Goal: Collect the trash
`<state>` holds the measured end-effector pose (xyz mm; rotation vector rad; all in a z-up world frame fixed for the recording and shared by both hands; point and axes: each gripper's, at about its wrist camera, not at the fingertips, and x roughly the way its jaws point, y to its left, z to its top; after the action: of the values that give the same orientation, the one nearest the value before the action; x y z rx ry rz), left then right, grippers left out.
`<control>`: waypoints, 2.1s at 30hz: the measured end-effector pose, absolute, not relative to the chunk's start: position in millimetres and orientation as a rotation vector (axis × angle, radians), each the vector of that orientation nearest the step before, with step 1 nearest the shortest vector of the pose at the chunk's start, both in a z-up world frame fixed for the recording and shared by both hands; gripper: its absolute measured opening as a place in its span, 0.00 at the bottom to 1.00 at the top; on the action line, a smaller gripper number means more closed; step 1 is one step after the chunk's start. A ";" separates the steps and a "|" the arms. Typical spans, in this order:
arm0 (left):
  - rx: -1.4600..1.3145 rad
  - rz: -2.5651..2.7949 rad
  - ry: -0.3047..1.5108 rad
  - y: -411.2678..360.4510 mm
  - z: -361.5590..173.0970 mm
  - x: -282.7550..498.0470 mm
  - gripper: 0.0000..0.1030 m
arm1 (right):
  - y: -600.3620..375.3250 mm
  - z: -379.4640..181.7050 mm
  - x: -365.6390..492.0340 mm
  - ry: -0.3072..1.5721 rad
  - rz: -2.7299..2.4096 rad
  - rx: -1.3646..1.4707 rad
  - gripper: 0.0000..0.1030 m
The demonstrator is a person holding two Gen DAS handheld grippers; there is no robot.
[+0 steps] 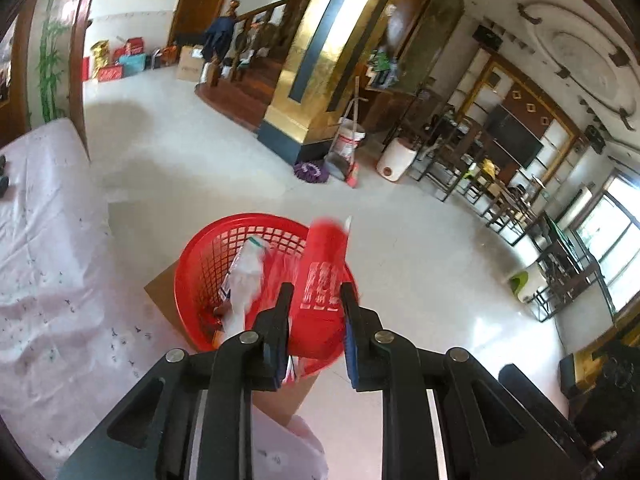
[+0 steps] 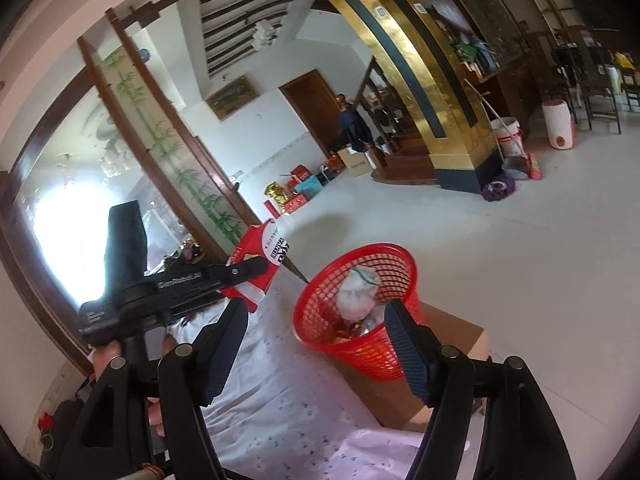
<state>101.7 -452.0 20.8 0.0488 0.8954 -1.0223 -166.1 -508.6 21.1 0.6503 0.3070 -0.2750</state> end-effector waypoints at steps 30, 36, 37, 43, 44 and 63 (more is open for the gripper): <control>-0.062 -0.439 0.743 -117.3 36.4 62.7 0.79 | -363.5 23.1 -51.4 0.498 0.037 0.485 0.80; 0.016 -0.507 0.628 -141.1 70.0 33.9 0.88 | -343.7 50.7 -69.7 0.448 -0.110 0.417 0.85; 0.029 -0.525 0.611 -146.7 75.6 28.4 0.89 | -344.5 56.0 -76.9 0.434 -0.135 0.410 0.87; 0.067 -0.646 0.582 -193.9 94.3 3.3 0.90 | -358.5 81.1 -119.9 0.381 -0.270 0.389 0.89; 0.074 -0.662 0.583 -201.9 95.8 0.1 0.90 | -362.6 84.6 -126.4 0.374 -0.297 0.386 0.90; 0.156 -0.755 0.570 -263.7 99.9 -35.3 0.90 | -410.1 88.5 -184.7 0.335 -0.450 0.434 0.90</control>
<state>-35.3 -263.7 99.9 0.1562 0.5698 -0.7546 -184.7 -410.1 88.5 0.4344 0.3352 -0.4497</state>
